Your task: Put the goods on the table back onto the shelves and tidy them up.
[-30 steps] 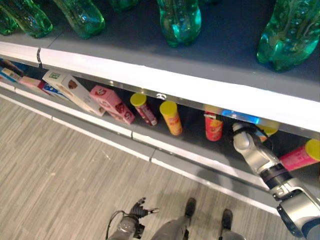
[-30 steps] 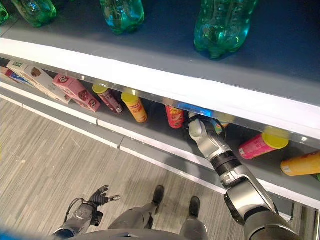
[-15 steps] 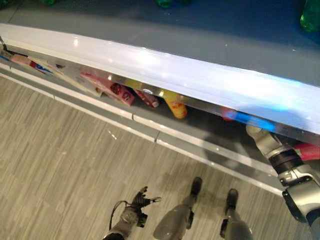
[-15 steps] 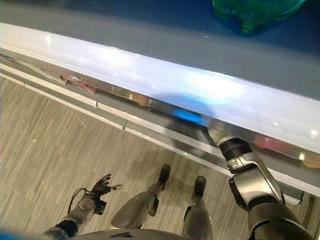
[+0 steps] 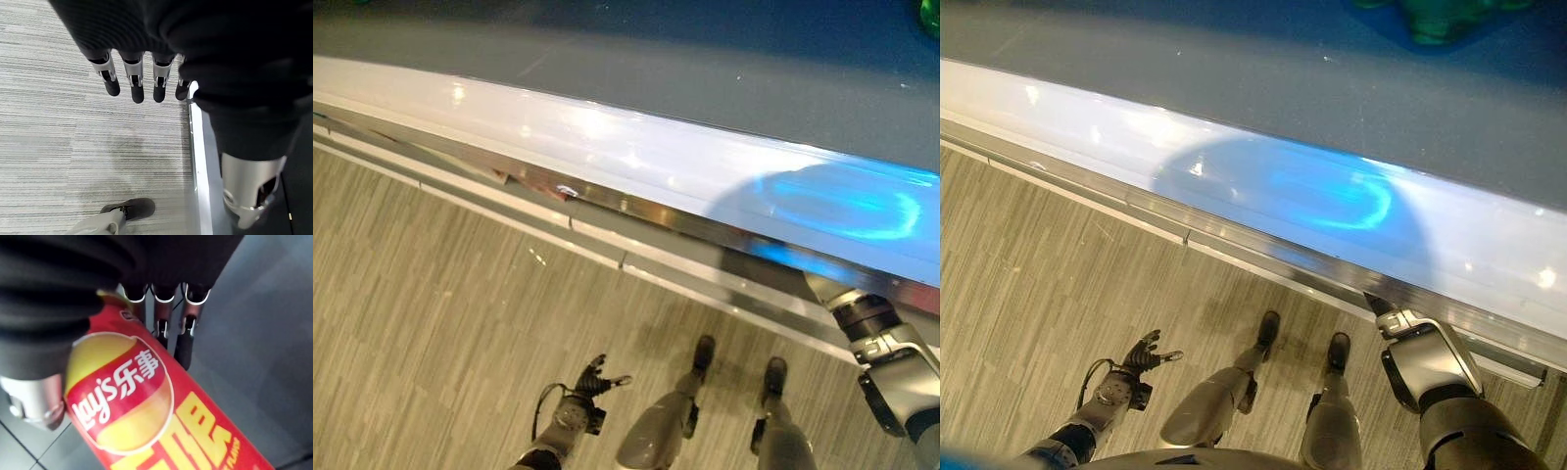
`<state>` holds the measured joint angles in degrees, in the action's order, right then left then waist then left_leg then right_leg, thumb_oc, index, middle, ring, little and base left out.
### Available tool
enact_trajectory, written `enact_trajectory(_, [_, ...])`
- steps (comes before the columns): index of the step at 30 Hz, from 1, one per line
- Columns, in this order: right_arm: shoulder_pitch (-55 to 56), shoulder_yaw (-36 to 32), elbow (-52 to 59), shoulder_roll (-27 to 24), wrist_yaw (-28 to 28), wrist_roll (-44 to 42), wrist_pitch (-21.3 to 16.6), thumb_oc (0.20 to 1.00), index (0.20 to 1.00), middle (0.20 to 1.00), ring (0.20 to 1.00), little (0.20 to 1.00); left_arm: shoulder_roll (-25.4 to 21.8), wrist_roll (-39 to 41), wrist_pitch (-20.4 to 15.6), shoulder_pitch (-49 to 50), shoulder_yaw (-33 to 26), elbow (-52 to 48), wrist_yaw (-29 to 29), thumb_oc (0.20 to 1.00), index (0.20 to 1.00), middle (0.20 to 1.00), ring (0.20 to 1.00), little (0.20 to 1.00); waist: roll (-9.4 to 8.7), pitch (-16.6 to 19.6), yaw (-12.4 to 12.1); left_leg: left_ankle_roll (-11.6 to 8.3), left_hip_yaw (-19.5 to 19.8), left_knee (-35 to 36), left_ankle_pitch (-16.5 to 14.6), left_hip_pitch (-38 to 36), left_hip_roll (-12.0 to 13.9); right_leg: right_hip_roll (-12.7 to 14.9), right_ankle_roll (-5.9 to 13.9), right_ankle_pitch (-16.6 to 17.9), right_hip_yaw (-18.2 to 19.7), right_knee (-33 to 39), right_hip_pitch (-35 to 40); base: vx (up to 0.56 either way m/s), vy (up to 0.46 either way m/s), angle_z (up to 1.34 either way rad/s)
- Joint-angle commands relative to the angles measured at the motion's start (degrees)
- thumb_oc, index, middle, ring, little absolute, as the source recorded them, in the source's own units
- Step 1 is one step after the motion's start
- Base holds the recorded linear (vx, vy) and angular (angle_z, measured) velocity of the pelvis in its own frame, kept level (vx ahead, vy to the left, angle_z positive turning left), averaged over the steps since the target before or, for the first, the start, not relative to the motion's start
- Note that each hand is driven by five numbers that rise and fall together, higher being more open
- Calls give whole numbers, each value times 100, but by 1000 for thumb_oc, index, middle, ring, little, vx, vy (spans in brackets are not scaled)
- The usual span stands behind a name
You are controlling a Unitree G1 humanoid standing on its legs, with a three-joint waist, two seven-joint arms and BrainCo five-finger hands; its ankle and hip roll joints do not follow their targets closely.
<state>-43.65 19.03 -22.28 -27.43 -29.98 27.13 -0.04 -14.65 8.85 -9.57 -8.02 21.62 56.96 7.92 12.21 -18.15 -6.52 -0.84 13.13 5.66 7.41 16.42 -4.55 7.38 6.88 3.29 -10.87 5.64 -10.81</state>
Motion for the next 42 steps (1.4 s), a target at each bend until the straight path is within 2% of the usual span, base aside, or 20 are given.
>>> enact_trajectory(1, [-366, 116, 471, 49, -249, 134, -326, 200, 200, 200, 200, 200, -42, 248, -127, -328, 112, 317, 155, 1000, 1000, 1000, 1000, 1000, -270, 120, -19, -237, -745, -87, -477, -42, 195, 717, 545, -119, 461, -335, -21, 0, 0, 0])
enact_trajectory(10, [-230, 417, 482, 302, -123, 58, -383, 200, 200, 200, 200, 200, 16, 259, -129, -387, 121, 354, 245, 1000, 1000, 1000, 1000, 1000, -272, 38, 28, -250, -773, -74, -450, 18, 195, 722, 541, -138, 465, -394, -118, 0, 0, 0])
enact_trajectory(21, [-123, 480, 486, 323, -184, 140, -346, 200, 200, 200, 200, 200, 94, 238, -133, -403, 147, 385, 324, 1000, 1000, 1000, 1000, 1000, -228, -45, 137, -274, -892, -68, -445, 49, 196, 753, 557, -112, 551, -416, -241, 0, 0, 0])
enact_trajectory(42, [110, 745, 817, 448, -24, 128, -489, 200, 200, 200, 200, 200, 183, 131, -108, -534, 108, 529, 420, 1000, 1000, 1000, 1000, 1000, -353, -85, 313, -270, -1064, -75, -471, 31, 239, 727, 559, -85, 689, -455, -380, -7, 5, -2])
